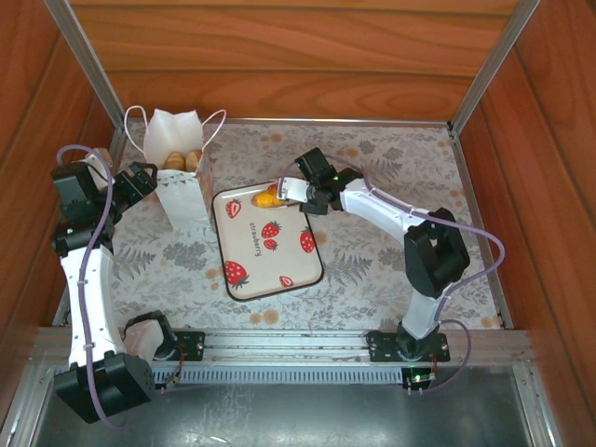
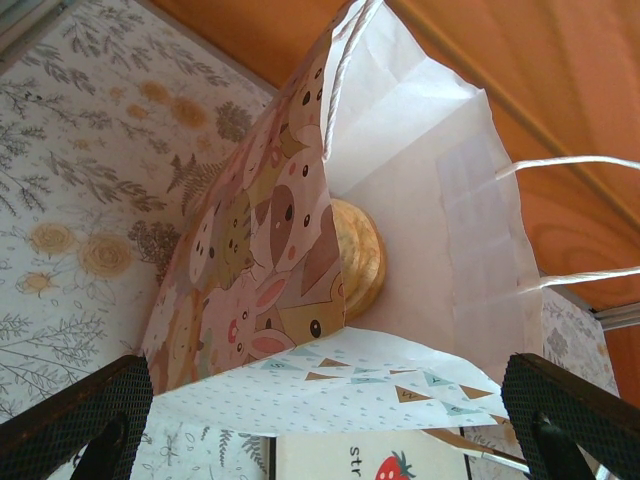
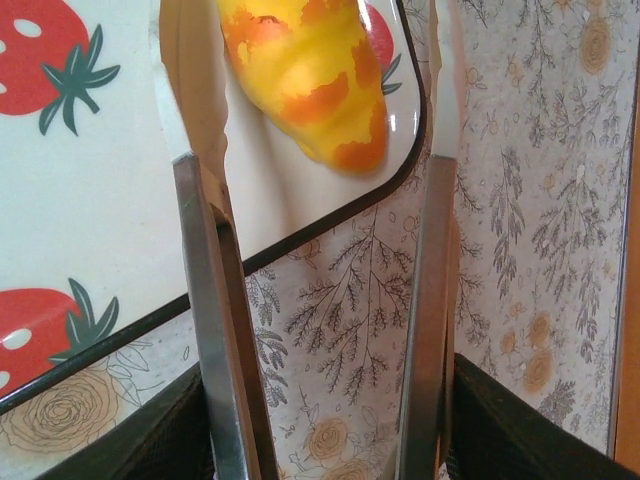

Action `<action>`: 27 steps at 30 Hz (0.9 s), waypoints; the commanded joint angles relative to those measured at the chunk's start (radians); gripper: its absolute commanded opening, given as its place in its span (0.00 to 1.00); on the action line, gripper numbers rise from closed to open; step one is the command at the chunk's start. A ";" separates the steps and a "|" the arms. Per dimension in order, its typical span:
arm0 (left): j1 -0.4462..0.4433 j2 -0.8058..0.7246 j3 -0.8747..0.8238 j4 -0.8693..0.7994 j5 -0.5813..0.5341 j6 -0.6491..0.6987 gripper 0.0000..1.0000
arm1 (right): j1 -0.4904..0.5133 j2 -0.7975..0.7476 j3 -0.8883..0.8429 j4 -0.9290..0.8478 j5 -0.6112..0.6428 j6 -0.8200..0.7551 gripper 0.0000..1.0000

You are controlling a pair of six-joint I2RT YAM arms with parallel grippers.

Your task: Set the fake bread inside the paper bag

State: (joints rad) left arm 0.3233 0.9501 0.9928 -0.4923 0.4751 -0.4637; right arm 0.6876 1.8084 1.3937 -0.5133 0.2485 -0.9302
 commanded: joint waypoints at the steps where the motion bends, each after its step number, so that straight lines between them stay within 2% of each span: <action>1: 0.009 0.004 0.017 0.012 -0.009 0.023 0.95 | 0.003 0.012 0.030 -0.043 -0.019 -0.013 0.57; 7: 0.009 0.012 0.024 0.012 -0.007 0.022 0.95 | -0.003 0.030 0.037 -0.072 -0.064 0.003 0.57; 15: 0.008 0.012 0.021 0.013 -0.010 0.021 0.95 | -0.007 0.086 0.066 -0.078 0.020 0.010 0.51; 27: 0.009 0.016 0.029 0.015 -0.030 0.015 0.95 | 0.008 -0.069 -0.035 0.054 0.047 0.011 0.33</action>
State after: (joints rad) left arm 0.3233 0.9634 0.9936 -0.4915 0.4625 -0.4633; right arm 0.6830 1.8175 1.3846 -0.5167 0.2882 -0.9150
